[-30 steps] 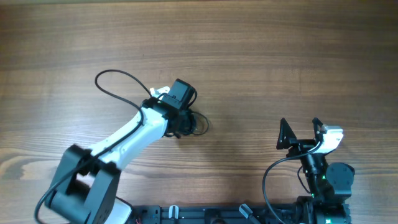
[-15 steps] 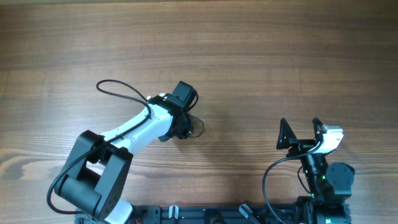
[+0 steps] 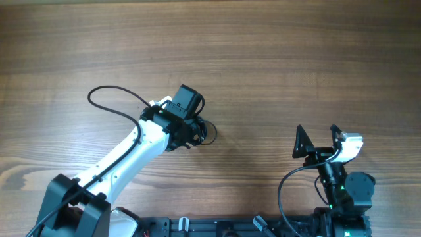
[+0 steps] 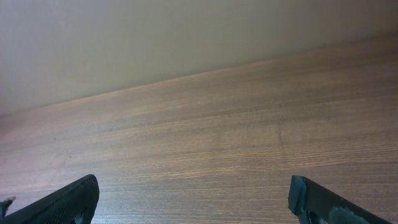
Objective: Untangle cables
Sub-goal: 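Lower the left gripper and grasp the black cable bundle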
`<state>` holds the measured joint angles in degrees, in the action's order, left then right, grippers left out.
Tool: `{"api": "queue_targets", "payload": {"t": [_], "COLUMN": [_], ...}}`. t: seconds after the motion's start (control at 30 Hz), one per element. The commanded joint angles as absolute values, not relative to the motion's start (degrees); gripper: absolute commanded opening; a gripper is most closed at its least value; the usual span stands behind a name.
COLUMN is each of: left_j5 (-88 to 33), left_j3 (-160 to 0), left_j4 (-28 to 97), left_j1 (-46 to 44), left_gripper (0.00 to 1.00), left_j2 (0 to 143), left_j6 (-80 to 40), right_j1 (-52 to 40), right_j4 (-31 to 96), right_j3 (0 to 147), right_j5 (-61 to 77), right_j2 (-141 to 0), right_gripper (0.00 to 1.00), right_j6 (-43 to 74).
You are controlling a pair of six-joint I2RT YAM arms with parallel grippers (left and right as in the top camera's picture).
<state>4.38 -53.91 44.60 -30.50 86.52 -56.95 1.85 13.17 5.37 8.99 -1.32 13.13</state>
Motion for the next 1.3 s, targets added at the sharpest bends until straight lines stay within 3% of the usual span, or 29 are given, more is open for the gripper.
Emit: {"api": "queue_targets", "payload": {"t": [0.0, 0.1, 0.33, 0.43, 0.5, 0.6, 0.67, 0.8, 1.0, 1.17, 1.27], "left_j5": [3.62, 0.93, -2.72, -1.34, 0.32, 1.83, 1.83, 1.80, 6.37, 5.65, 6.39], "left_j3": [-54.35, -54.35, -54.33, -54.33, -54.33, -54.33, -54.33, -54.33, -54.33, -55.57, -55.68], "left_j4": [44.71, 44.77, 45.45, 44.82, 44.80, 44.77, 44.82, 44.75, 43.70, 40.77, 40.66], "left_j1": [-30.65, -30.65, -31.70, -32.67, -33.04, -33.34, -33.34, -33.82, -35.38, -31.35, -27.94], "left_gripper": [0.04, 0.04, 0.07, 0.32, 0.56, 0.77, 0.89, 1.00, 1.00, 1.00, 1.00], "left_j2": [85.65, 85.65, 86.50, 87.55, 87.57, 87.57, 87.57, 87.94, 88.09, 87.88, 87.85], "left_j6": [-57.69, -59.13, -75.33, -75.48, -75.48, -75.48, -75.48, -75.50, -74.72, -45.56, -35.70], "right_j1": [1.52, 1.52, 1.52, 1.52, 1.52, 1.52, 1.52, 1.52, 1.52, 1.52, 1.52], "right_j4": [12.86, 12.86, 12.88, 12.86, 12.86, 12.86, 12.86, 12.86, 12.86, 12.86, 12.88], "right_j3": [5.34, 5.34, 5.34, 5.34, 5.34, 5.34, 5.34, 5.34, 5.34, 5.34, 5.34], "right_j5": [9.96, 9.98, 9.96, 9.96, 9.98, 9.98, 9.98, 9.98, 9.98, 9.96, 9.98], "right_j2": [-1.41, -1.41, -1.41, -1.41, -1.41, -1.41, -1.41, -1.41, -1.41, -1.41, -1.41], "right_gripper": [1.00, 1.00, 1.00, 0.99, 1.00, 1.00, 1.00, 1.00, 1.00, 1.00, 1.00], "right_j6": [12.12, 12.12, 12.12, 12.12, 12.12, 12.12, 12.10, 12.12, 12.12, 12.12, 12.12]}}
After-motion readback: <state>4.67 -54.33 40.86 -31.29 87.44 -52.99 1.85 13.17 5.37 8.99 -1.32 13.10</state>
